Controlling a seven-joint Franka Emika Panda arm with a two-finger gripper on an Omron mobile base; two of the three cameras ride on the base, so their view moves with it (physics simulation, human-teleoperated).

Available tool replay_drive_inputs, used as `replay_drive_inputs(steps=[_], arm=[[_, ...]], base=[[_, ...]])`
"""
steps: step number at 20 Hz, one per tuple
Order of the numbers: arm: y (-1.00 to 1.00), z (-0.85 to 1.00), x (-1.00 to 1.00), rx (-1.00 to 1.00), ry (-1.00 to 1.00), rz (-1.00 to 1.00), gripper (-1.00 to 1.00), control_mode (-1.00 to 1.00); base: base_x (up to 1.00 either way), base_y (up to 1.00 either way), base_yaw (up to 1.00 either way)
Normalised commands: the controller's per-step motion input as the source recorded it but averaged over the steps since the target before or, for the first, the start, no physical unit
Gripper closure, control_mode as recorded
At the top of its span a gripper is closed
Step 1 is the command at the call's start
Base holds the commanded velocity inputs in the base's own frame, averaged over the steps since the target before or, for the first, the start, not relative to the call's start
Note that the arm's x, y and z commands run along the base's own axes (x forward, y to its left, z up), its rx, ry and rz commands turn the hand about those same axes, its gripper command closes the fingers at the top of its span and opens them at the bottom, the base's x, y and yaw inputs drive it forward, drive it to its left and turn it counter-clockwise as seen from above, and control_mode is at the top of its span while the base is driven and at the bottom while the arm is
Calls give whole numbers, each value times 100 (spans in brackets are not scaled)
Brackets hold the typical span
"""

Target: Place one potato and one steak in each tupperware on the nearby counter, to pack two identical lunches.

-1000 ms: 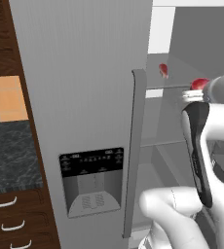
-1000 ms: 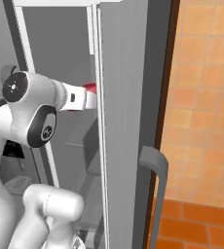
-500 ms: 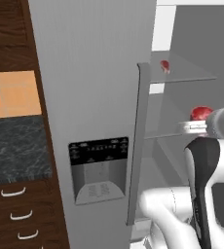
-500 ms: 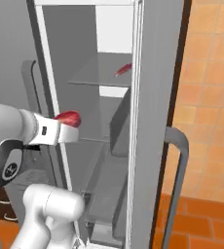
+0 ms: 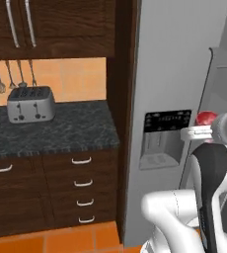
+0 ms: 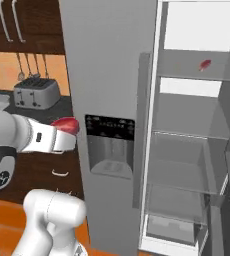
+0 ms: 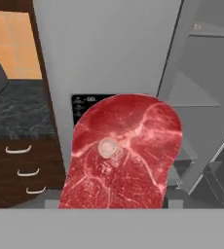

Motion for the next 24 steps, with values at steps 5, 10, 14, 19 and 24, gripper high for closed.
replay_drive_inputs(steps=[5,10,14,19,24], arm=[[0,0,0,0,0,0,100,100],[0,0,0,0,0,0,100,100],[0,0,0,0,0,0,100,100],[0,0,0,0,0,0,100,100],[0,0,0,0,0,0,100,100]], base=[[-1,100,11],[0,100,9],[21,100,2],[48,100,-1],[70,99,0]])
